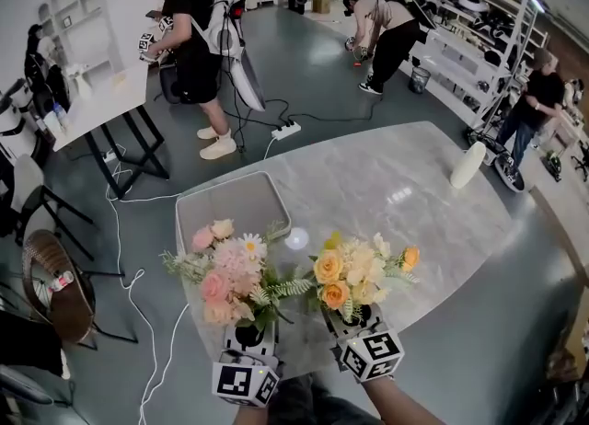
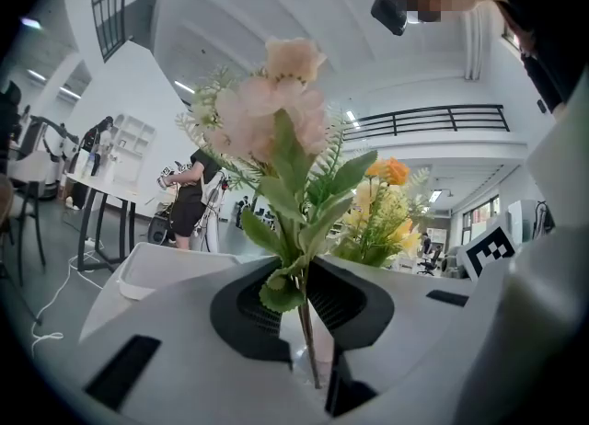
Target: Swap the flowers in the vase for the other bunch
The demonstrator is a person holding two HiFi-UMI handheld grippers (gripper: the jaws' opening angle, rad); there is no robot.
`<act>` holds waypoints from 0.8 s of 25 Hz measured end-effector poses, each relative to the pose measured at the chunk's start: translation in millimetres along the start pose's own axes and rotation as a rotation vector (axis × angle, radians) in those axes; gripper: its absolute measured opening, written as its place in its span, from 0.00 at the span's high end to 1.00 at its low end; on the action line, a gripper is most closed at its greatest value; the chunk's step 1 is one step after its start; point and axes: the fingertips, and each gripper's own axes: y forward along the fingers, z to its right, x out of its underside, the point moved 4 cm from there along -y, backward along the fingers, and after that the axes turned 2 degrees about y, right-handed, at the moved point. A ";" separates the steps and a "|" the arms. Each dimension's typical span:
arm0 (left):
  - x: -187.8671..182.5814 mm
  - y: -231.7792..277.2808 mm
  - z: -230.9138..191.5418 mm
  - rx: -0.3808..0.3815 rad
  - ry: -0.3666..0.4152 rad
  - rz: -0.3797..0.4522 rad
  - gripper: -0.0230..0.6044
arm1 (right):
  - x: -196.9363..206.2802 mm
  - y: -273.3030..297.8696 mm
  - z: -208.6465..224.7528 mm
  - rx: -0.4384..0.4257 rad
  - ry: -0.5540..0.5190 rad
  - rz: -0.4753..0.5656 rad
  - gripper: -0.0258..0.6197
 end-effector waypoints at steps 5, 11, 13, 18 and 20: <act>0.8 -2.6 0.1 -0.005 -0.003 0.000 0.86 | 4.7 -0.2 3.6 0.007 0.013 -0.019 0.65; 2.1 -3.9 -0.9 -0.011 -0.006 0.001 0.86 | 11.1 -2.0 6.0 0.024 0.035 -0.029 0.65; 2.5 -3.6 0.4 -0.010 -0.010 0.002 0.86 | 11.7 -3.3 7.7 0.028 0.042 -0.031 0.65; 1.0 -5.5 1.3 -0.002 -0.005 0.001 0.86 | 14.2 -5.4 7.1 0.044 0.052 -0.040 0.65; 1.0 -6.0 0.4 -0.003 -0.004 0.005 0.86 | 17.1 -5.8 7.7 0.046 0.057 -0.043 0.65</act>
